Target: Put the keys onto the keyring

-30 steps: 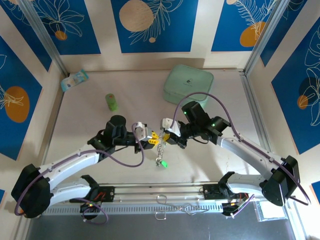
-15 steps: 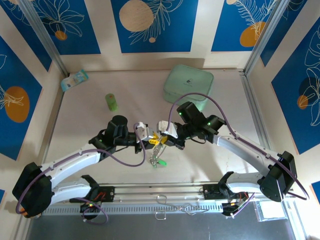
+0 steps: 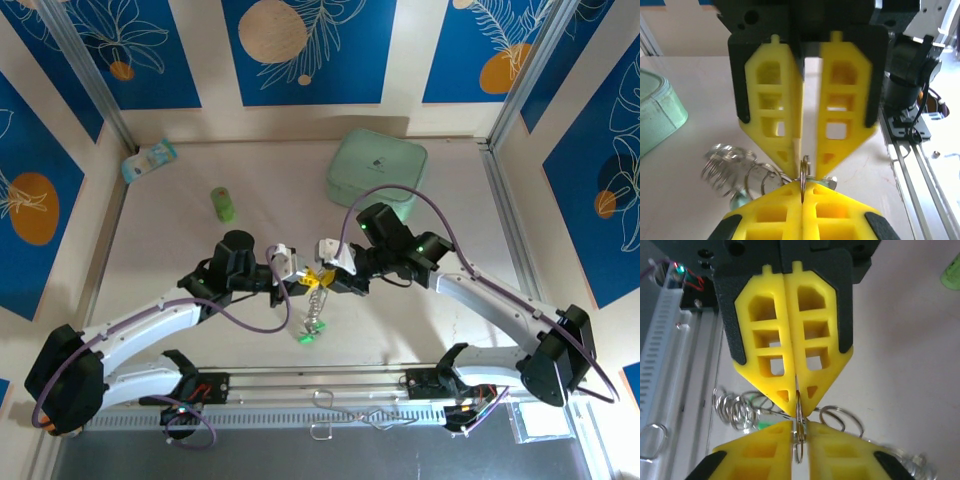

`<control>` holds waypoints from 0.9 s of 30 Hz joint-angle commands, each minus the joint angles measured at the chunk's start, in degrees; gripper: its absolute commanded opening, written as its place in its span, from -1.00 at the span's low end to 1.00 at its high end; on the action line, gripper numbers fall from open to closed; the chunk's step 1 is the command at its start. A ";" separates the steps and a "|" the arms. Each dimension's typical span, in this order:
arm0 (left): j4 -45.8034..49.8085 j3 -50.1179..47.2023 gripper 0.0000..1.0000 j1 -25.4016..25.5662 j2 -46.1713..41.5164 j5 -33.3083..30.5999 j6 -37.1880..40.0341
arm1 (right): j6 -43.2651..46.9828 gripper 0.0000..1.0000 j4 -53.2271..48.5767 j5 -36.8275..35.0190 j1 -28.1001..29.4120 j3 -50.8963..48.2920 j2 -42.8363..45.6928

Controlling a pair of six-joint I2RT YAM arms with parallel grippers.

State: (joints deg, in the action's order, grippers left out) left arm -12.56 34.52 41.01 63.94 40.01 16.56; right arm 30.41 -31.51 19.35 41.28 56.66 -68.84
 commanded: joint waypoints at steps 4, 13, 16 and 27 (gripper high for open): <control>-14.54 -3.73 -1.00 0.21 0.03 4.46 -7.13 | -7.02 -0.44 8.63 8.29 -3.92 -7.86 5.34; -16.18 -4.11 -1.00 0.28 0.38 4.71 -8.03 | -8.25 -0.61 10.06 8.07 -4.27 -9.68 6.97; -16.33 -4.20 -1.00 0.17 0.39 4.64 -8.03 | -8.17 -0.77 9.89 8.32 -4.36 -9.72 7.14; -23.57 -4.88 -1.00 0.29 0.51 6.17 -11.25 | -8.51 -0.91 9.62 10.11 -4.21 -8.04 1.39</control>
State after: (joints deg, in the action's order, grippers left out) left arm -28.97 29.78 41.06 64.88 43.03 6.68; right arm 22.39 -21.43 27.70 37.06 47.35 -65.95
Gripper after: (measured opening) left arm 0.056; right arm 0.063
